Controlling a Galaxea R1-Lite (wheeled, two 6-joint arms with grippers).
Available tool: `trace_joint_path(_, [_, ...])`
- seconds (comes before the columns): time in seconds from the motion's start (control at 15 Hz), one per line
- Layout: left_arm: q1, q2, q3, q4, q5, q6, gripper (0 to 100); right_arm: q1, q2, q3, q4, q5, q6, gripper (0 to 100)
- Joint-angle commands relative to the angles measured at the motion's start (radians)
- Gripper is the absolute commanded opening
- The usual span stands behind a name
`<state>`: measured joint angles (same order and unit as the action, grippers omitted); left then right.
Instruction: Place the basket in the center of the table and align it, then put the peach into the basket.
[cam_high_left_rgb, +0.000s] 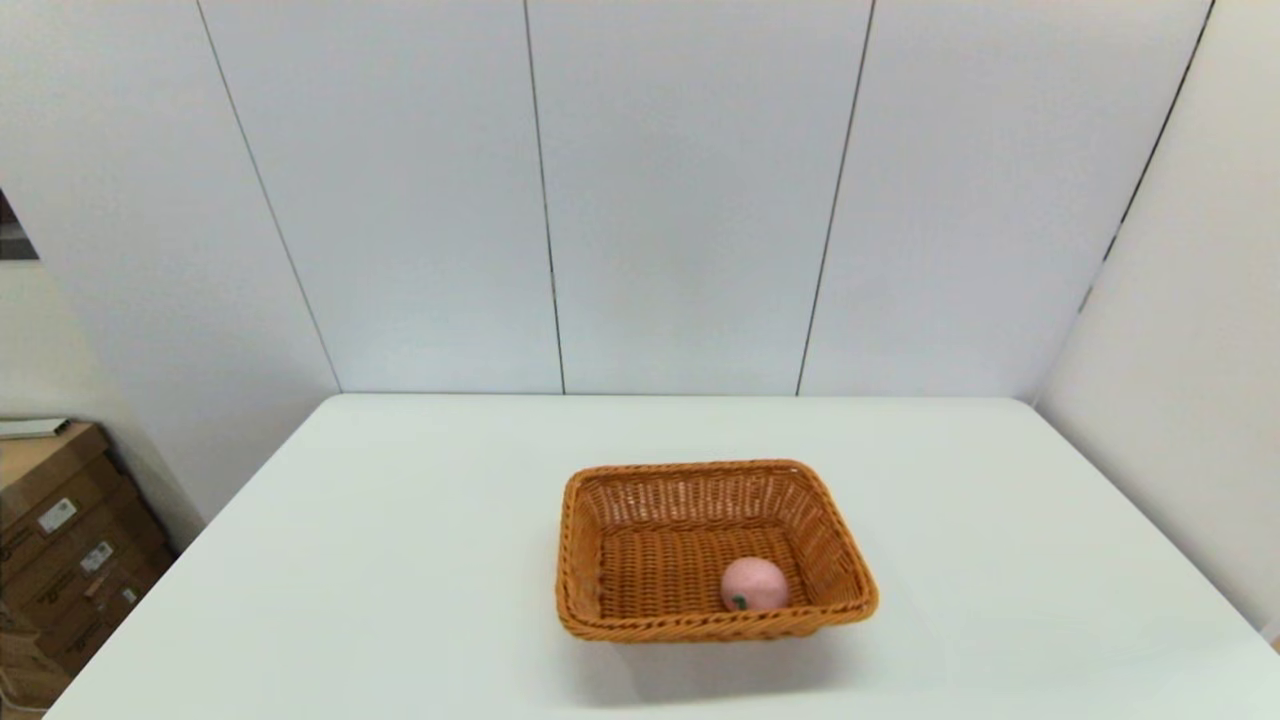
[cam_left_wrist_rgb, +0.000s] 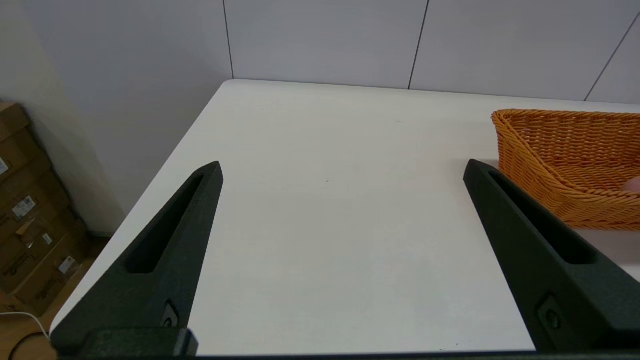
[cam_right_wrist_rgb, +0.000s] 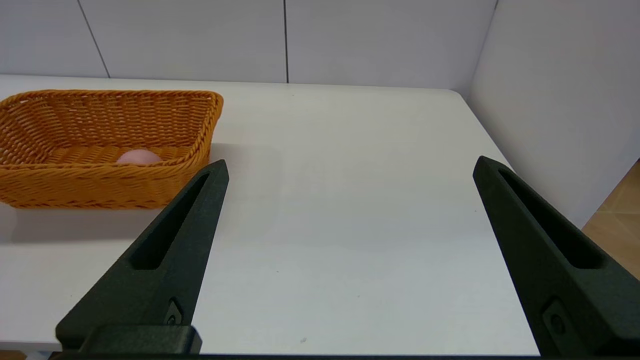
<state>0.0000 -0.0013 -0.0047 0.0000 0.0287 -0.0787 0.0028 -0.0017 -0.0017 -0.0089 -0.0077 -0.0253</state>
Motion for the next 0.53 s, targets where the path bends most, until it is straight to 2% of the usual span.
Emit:
trace_joint_path(0.07, [0.000, 0.000, 0.000, 0.000, 0.000, -0.001, 100, 0.000, 0.000, 0.002, 0.000, -0.002, 0.001, 100])
trace_joint_path(0.53, [0.000, 0.000, 0.000, 0.000, 0.000, -0.001, 100, 0.000, 0.000, 0.002, 0.000, -0.005, 0.025, 100])
